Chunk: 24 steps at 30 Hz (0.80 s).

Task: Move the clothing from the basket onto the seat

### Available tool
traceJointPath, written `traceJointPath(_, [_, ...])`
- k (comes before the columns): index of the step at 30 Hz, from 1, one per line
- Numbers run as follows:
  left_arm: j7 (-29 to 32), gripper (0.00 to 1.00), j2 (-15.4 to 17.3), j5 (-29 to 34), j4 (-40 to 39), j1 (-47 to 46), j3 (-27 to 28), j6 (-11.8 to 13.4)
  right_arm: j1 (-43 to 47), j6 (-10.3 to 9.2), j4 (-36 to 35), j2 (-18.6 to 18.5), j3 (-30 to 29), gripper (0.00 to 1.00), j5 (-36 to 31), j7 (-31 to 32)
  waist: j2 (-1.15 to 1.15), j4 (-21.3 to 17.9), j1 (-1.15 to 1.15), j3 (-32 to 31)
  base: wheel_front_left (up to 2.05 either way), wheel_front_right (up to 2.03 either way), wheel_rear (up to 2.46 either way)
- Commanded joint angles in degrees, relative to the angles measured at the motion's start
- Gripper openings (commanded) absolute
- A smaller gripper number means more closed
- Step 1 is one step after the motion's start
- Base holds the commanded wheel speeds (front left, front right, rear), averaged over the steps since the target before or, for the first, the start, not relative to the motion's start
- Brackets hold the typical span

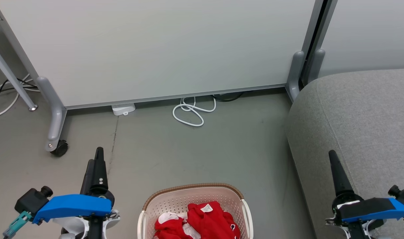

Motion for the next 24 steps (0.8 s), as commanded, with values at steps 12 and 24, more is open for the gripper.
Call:
traceJointPath(12, [-2.9, 1.00, 1.0, 15.6, 1.1, -2.8, -4.8, 2.4, -1.8, 0.14, -0.3, -0.3, 1.8, 1.00, -14.4, -2.8, 0.00, 0.3, 0.00, 0.2, 0.00, 0.00, 0.00])
traceJointPath(24, [-5.1, 1.00, 1.4, 24.5, 4.7, -4.0, -7.7, 4.4, -2.7, 0.16, 3.9, -0.3, 1.8, 1.00, -25.1, -5.0, 0.00, 0.7, 0.00, 0.1, 0.00, 0.00, 0.00])
